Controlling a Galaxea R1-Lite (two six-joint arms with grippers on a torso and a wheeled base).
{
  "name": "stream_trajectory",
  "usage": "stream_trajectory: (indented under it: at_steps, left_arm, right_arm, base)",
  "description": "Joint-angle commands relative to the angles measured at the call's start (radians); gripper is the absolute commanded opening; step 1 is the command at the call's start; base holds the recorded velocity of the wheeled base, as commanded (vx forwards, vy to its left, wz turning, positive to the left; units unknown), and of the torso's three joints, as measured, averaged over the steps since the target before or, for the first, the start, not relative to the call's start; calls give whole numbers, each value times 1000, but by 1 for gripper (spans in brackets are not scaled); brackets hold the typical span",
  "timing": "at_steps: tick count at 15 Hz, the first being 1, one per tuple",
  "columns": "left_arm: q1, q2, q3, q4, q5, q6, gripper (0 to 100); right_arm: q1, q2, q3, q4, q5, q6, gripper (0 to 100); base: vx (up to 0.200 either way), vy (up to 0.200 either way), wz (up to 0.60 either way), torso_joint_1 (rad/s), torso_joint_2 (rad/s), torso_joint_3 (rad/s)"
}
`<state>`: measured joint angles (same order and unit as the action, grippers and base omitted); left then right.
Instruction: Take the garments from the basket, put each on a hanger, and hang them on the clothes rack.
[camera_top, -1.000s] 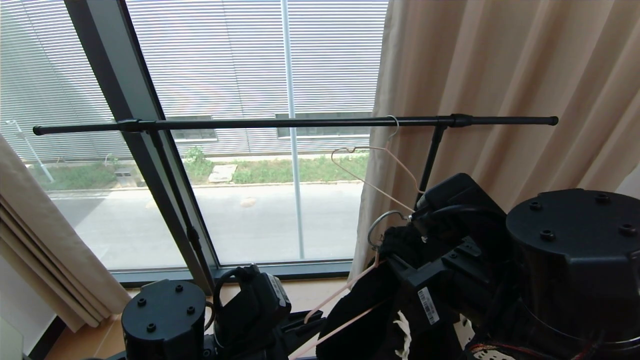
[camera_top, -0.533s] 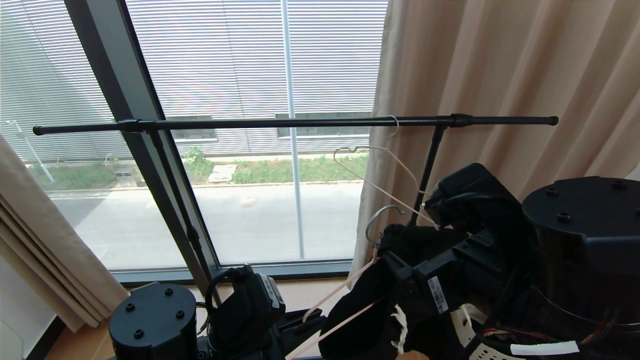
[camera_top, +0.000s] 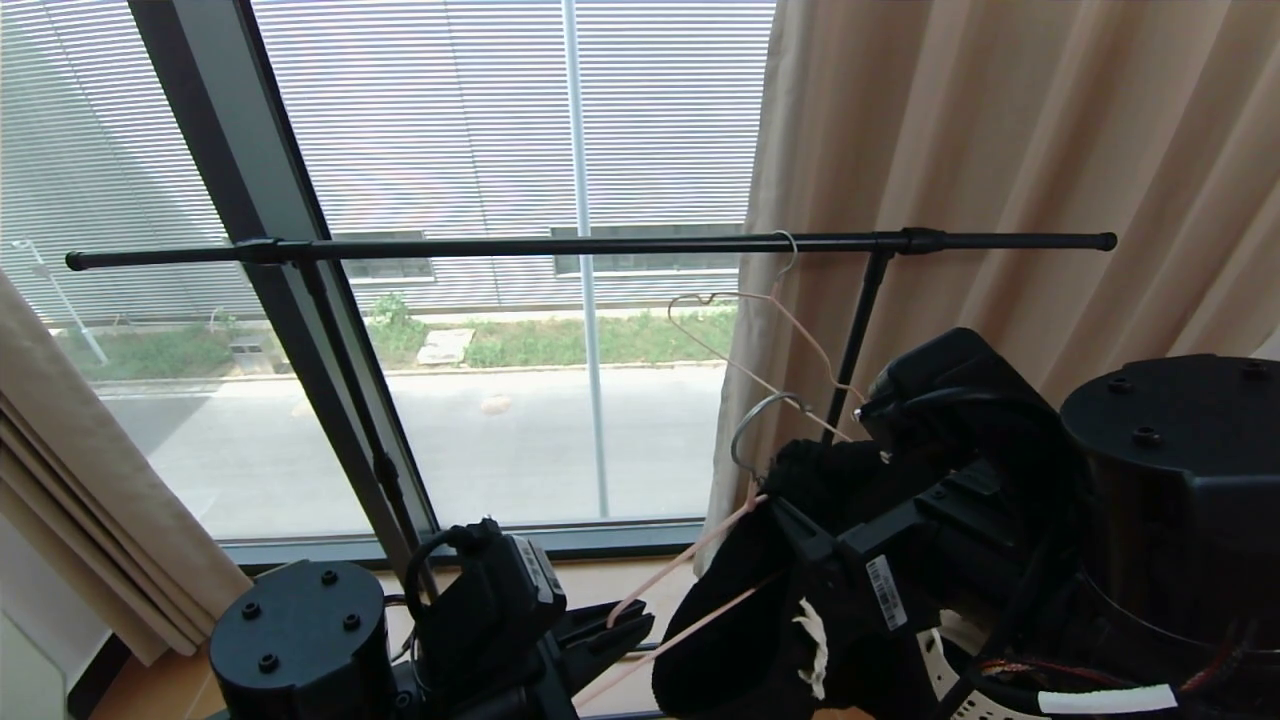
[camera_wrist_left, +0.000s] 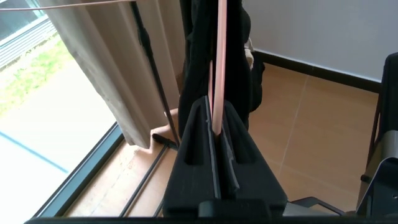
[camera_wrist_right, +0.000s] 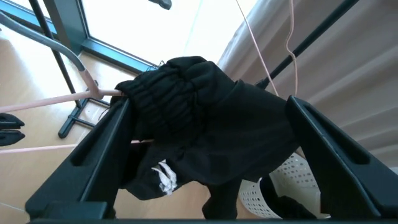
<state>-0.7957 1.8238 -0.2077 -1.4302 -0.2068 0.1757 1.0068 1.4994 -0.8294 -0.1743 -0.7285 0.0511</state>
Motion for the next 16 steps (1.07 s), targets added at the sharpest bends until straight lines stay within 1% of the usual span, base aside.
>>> stream_trajectory:
  at_steps: [1,3,6,8,10,12,13,14,15,16]
  left_arm:
    - [6,37,5,-42,3,-1,0]
    - [6,41,10,-59,0,-2,0]
    - [6,35,4,-61,-2,-51,0]
    - [6,35,7,-61,-2,-50,0]
    - [7,34,8,-61,-3,-48,0]
    - [9,34,16,-61,-5,-48,0]
    - [12,32,25,-61,-20,-47,0]
    - [20,28,28,-61,-45,-44,0]
    - [21,26,30,-61,-49,-44,0]
    - [23,23,39,-61,-60,-41,0]
  right_arm:
    - [9,-1,4,1,6,0,100]
    - [9,-1,13,-1,8,-5,100]
    - [13,-31,24,1,50,-17,100]
    - [12,-56,33,2,64,-39,100]
    - [10,-107,70,1,86,-96,100]
    - [4,-165,98,2,139,-165,100]
    - [-16,-182,111,4,173,-198,100]
    - [-45,-194,118,6,189,-221,100]
    - [-51,-197,118,6,195,-227,100]
    - [-89,-232,118,33,282,-281,100]
  base:
    - [0,0,0,0,0,0]
    - [0,0,0,0,0,0]
    - [0,0,0,0,0,0]
    - [0,0,0,0,0,0]
    - [0,0,0,0,0,0]
    - [0,0,0,0,0,0]
    - [0,0,0,0,0,0]
    - [0,0,0,0,0,0]
    - [0,0,0,0,0,0]
    - [0,0,0,0,0,0]
